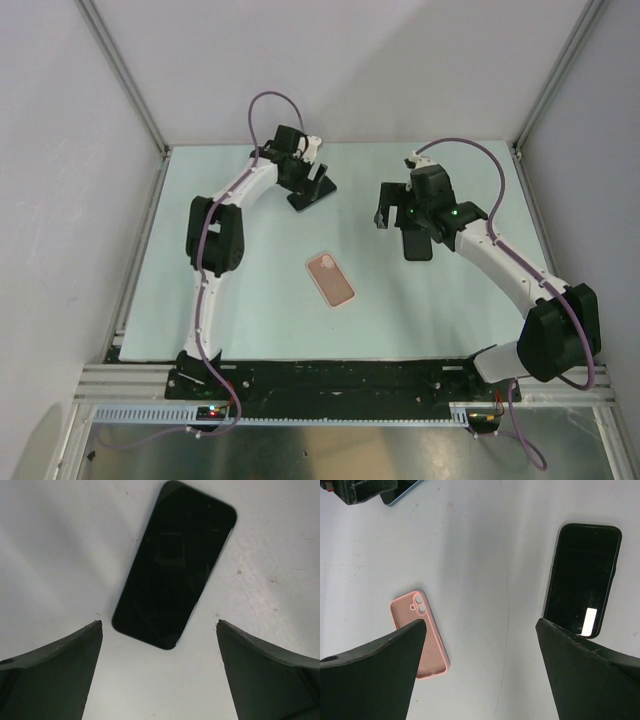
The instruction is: Put the phone into the phone case
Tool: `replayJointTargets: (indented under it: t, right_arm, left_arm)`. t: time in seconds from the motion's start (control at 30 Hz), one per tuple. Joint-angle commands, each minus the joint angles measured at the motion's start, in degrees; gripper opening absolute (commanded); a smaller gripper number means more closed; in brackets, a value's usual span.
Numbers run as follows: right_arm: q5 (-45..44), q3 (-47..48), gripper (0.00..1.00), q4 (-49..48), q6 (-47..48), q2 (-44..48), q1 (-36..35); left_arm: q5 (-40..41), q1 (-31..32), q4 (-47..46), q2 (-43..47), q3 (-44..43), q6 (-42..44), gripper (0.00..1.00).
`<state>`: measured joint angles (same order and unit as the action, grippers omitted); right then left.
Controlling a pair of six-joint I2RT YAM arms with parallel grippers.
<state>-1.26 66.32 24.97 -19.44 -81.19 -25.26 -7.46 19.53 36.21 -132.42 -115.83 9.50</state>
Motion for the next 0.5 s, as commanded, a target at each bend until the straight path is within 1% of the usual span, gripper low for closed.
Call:
replayJointTargets:
  t: [0.0,0.23,0.47]
  right_arm:
    - [-1.1,-0.39,0.98,-1.42,-0.07,1.29,0.61]
    - [-0.94,-0.41,0.98,-1.41,0.08,1.39,1.21]
    - [-0.7,-0.4,0.98,-1.21,0.12,2.2,1.9]
  left_arm:
    - [2.57,-0.37,3.1,-2.54,-5.06,-1.19,1.0]
    - [3.05,-0.41,7.23,-6.46,-9.97,-3.22,1.0]
    - [2.54,-0.52,10.17,-8.72,-13.04,-5.34,1.0]
